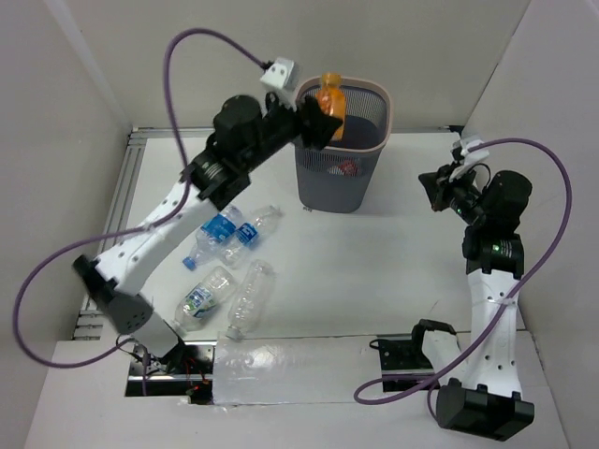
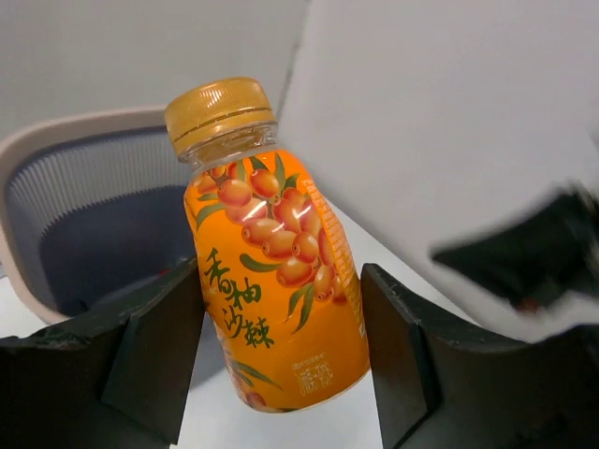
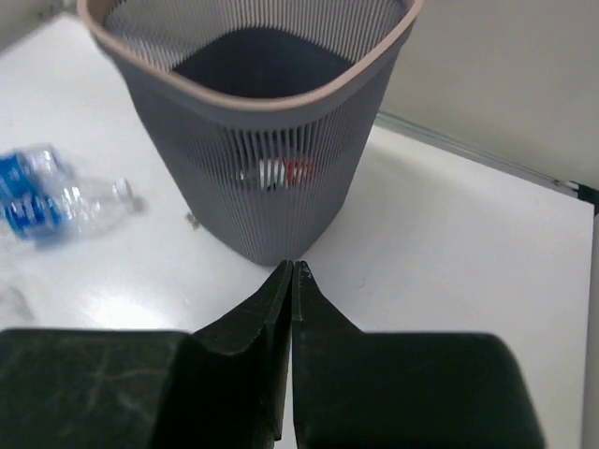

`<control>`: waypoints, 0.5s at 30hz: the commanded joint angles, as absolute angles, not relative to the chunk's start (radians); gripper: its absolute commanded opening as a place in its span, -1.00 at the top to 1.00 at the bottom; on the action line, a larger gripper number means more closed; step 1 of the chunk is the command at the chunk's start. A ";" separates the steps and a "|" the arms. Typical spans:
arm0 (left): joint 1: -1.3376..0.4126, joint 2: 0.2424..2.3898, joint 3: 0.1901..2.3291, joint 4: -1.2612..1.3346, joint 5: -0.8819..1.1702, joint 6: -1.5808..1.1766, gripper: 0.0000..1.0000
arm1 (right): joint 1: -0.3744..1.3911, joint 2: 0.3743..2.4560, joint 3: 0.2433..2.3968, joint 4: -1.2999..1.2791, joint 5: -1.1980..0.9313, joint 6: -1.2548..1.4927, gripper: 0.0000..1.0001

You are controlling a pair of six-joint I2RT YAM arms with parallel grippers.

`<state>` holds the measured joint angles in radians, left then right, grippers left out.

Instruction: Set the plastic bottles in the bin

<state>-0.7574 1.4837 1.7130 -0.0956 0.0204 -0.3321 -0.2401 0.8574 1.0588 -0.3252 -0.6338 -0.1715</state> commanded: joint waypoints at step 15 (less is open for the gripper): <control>-0.601 1.861 2.045 -0.063 -0.080 -0.447 -1.00 | 0.138 0.937 0.885 -0.624 -0.957 -0.993 -1.00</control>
<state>-0.5964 2.0567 2.1017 -0.1570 -0.0811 -0.4473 0.0620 0.8986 0.9241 -0.5858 -0.9146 -0.7208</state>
